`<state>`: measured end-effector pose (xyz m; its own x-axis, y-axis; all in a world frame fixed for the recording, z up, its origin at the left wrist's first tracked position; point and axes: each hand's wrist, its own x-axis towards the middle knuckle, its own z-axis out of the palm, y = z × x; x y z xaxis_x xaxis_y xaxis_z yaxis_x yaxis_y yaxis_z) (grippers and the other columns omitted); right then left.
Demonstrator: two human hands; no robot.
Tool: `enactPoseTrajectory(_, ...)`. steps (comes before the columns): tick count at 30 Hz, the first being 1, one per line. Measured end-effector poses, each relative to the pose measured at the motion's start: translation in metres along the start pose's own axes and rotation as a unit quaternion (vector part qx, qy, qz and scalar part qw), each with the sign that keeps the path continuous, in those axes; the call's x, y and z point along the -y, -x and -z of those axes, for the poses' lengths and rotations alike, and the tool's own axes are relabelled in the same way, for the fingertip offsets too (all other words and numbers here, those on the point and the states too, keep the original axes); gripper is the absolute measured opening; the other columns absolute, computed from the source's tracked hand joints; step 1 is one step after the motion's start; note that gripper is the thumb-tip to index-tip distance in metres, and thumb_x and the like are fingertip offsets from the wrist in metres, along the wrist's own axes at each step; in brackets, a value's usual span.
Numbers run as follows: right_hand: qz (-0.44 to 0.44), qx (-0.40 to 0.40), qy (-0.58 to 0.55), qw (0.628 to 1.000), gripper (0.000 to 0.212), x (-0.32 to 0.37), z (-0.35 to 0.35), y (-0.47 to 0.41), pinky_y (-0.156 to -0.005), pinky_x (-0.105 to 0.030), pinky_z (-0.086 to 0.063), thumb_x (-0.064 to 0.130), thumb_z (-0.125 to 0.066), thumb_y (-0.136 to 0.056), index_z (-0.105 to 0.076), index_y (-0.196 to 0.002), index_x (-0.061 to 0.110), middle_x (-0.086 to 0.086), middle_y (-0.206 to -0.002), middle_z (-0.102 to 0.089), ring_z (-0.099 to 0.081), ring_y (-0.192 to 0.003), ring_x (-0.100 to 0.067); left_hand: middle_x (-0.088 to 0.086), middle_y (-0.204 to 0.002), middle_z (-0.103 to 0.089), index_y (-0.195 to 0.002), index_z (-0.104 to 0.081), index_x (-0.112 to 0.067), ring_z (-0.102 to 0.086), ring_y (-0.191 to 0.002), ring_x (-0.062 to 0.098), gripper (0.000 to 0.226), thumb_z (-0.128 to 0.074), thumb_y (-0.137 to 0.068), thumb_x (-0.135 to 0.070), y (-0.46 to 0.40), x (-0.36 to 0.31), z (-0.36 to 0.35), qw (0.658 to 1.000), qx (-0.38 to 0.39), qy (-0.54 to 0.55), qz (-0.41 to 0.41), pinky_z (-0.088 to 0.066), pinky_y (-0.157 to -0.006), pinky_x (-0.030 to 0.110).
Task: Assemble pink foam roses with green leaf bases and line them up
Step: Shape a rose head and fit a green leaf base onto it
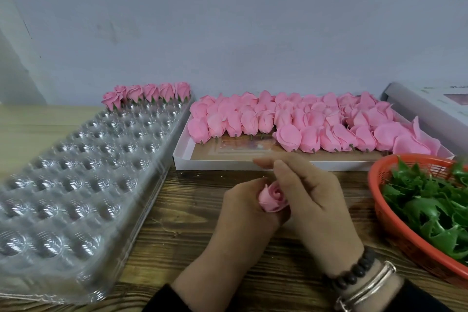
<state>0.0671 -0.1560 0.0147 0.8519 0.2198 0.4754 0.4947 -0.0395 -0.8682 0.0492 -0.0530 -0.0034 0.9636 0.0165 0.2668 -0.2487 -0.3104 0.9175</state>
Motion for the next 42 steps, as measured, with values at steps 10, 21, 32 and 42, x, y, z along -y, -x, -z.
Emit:
enactPoseTrajectory(10, -0.029, 0.062, 0.102, 0.992, 0.020, -0.001, -0.007, 0.003, -0.083, -0.015, -0.045, 0.033, -0.054, -0.077, -0.072, -0.083, 0.028, 0.017, -0.084, -0.070, -0.062, -0.088, 0.002, -0.002, -0.088, -0.067, -0.083, -0.061, -0.024, -0.064, -0.086, 0.006, 0.028, -0.055, -0.088, 0.004, 0.001, -0.001, -0.010, 0.998, 0.009, 0.031, -0.045, -0.053, -0.077, 0.024)
enactPoseTrajectory(21, -0.120, 0.208, 0.084, 0.967, 0.059, -0.011, 0.011, -0.006, -0.081, -0.017, -0.050, 0.066, -0.065, -0.049, -0.056, -0.103, 0.045, 0.022, -0.095, -0.066, -0.062, -0.090, 0.005, 0.002, -0.069, -0.063, -0.076, -0.063, 0.008, -0.059, -0.067, 0.006, 0.007, -0.059, -0.082, 0.010, 0.002, -0.003, -0.001, 0.993, 0.016, 0.094, -0.076, -0.049, -0.059, 0.013)
enactPoseTrajectory(32, -0.003, 0.026, 0.035, 0.999, 0.029, -0.002, -0.002, 0.000, -0.081, -0.018, -0.048, 0.038, -0.049, -0.085, -0.073, -0.089, 0.023, 0.012, -0.087, -0.072, -0.065, -0.089, 0.000, -0.012, -0.060, -0.066, -0.067, -0.063, -0.025, -0.063, -0.062, 0.000, 0.020, -0.067, -0.076, -0.006, 0.001, -0.004, -0.004, 0.996, -0.030, 0.069, -0.052, -0.047, -0.057, 0.013)
enactPoseTrajectory(42, 0.030, 0.064, 0.167, 0.983, 0.035, -0.004, -0.010, 0.005, -0.084, -0.022, -0.045, 0.044, -0.040, -0.080, -0.068, -0.095, 0.028, 0.016, -0.093, -0.066, -0.059, -0.094, -0.004, -0.006, -0.058, -0.064, -0.062, -0.061, -0.017, -0.059, -0.060, -0.002, 0.045, -0.047, -0.083, 0.021, 0.003, -0.001, -0.009, 0.985, -0.024, 0.168, -0.039, -0.045, -0.054, 0.013)
